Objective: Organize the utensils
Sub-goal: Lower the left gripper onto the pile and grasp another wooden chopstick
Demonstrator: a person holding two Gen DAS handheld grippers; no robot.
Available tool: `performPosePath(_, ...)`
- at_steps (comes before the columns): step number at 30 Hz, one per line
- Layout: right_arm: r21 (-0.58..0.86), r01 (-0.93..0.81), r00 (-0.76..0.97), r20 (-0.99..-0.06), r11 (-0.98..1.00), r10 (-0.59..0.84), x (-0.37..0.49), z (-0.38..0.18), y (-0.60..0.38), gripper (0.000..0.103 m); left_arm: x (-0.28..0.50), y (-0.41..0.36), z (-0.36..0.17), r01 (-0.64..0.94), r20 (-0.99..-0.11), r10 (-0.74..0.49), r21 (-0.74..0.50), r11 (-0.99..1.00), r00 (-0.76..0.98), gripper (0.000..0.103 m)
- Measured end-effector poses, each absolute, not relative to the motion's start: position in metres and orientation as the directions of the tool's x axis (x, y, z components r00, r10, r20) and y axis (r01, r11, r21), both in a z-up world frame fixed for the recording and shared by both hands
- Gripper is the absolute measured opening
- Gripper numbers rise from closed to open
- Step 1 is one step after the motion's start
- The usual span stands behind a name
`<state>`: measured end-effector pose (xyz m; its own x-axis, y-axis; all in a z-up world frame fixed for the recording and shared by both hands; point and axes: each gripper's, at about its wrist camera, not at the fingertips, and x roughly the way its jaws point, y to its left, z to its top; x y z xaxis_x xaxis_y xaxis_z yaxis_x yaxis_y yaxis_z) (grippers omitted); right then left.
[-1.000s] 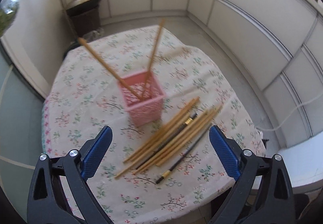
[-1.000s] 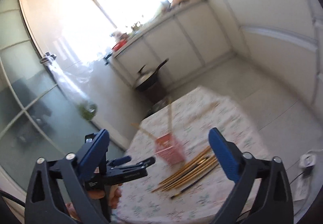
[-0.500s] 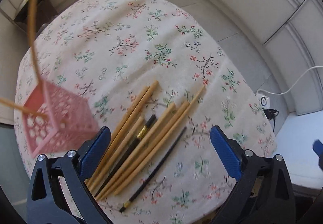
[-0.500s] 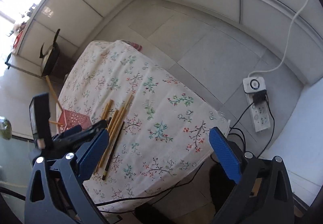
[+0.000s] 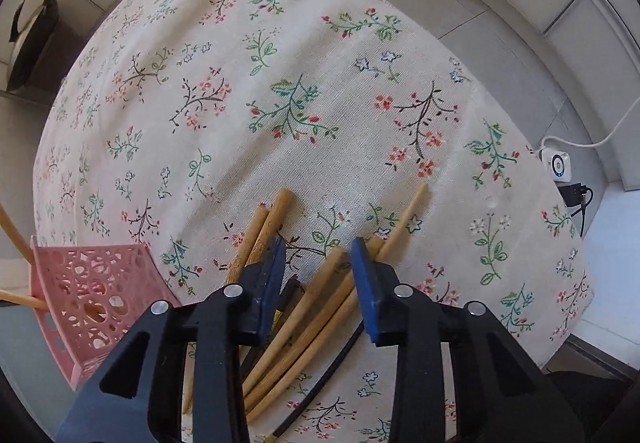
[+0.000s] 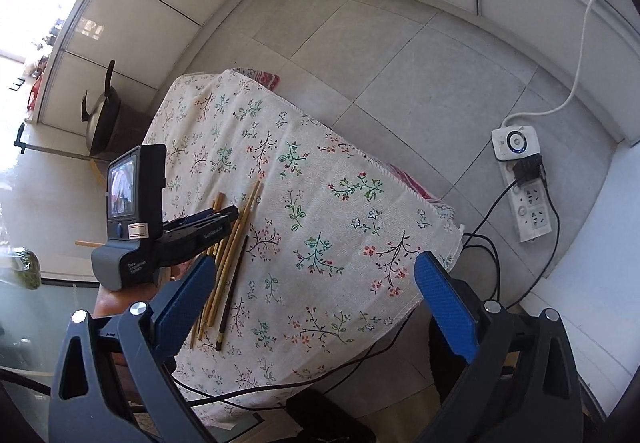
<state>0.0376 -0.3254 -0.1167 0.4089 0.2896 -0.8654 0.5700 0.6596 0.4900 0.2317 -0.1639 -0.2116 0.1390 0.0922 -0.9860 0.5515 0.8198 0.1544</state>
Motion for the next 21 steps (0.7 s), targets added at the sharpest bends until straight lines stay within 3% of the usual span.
performPosePath(6,0.497,0.558,0.399,-0.863,0.665,0.309,0.04,-0.12,-0.322,0.096,0.238,-0.154,-0.222,0.544,-0.991,0.081,0.124,0.83,0.103,0.03)
performPosePath(10,0.504,0.571,0.392,-0.861,0.648,0.324,0.042,-0.125,-0.322,0.096,0.233,-0.148,-0.225,0.555,-0.993,0.048,0.099,0.826,0.106,0.02)
performPosePath(11,0.504,0.578,0.388,-0.861,0.642,0.328,0.043,-0.127,-0.321,0.096,0.23,-0.147,-0.224,0.558,-0.993,0.036,0.092,0.825,0.11,0.013)
performPosePath(13,0.511,0.595,0.384,-0.859,0.62,0.338,0.046,-0.133,-0.32,0.096,0.224,-0.143,-0.222,0.551,-0.99,0.012,0.089,0.83,0.141,0.011)
performPosePath(21,0.439,0.584,0.348,-0.895,0.682,0.279,0.094,-0.148,-0.296,0.095,0.173,-0.088,-0.151,0.5,-0.936,-0.187,-0.013,0.866,0.3,0.007)
